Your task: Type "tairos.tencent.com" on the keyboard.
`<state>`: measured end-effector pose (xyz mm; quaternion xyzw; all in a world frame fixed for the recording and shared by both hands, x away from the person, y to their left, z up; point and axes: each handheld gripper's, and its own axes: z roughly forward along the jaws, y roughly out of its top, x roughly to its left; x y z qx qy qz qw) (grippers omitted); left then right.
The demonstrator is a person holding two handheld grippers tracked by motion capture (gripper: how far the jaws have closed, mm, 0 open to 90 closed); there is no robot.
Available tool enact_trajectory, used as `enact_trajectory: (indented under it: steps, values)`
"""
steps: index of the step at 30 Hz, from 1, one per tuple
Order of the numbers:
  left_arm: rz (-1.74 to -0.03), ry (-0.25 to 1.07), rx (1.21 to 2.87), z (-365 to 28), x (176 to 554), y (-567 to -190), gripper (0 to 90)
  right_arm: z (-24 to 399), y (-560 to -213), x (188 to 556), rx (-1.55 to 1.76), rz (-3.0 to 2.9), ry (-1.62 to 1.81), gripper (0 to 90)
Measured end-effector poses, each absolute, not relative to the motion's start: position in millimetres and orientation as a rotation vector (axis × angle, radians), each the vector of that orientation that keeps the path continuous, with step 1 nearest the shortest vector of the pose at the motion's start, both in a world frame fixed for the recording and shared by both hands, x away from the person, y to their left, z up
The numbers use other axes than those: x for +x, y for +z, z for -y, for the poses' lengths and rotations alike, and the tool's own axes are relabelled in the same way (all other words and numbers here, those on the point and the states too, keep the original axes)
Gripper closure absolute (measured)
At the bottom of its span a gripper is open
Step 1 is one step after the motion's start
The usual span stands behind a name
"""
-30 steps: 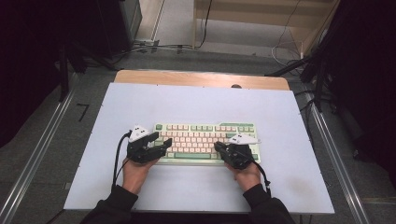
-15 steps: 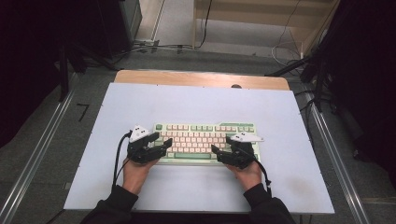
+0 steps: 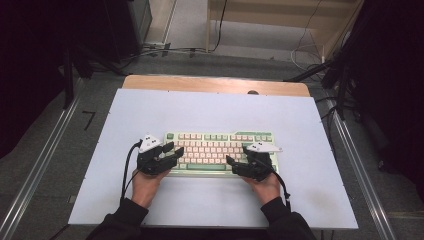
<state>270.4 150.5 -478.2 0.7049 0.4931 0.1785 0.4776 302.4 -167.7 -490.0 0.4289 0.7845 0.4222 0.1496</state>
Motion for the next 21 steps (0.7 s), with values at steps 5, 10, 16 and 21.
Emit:
enact_trajectory:
  steps: [5,10,16,21]
  values:
    - [-1.191,0.418,1.736,-148,272,-478,76.2,169,-490,301,1.239,-2.251,1.208,24.3]
    - [-1.170,0.401,1.760,-141,276,-479,89.7,175,-490,299,1.253,-2.237,1.205,24.2]
    - [-1.150,0.389,1.786,-129,285,-481,90.0,186,-490,294,1.286,-2.215,1.188,24.4]
    - [-1.129,0.372,1.819,-117,293,-483,90.0,195,-491,289,1.316,-2.191,1.171,24.4]
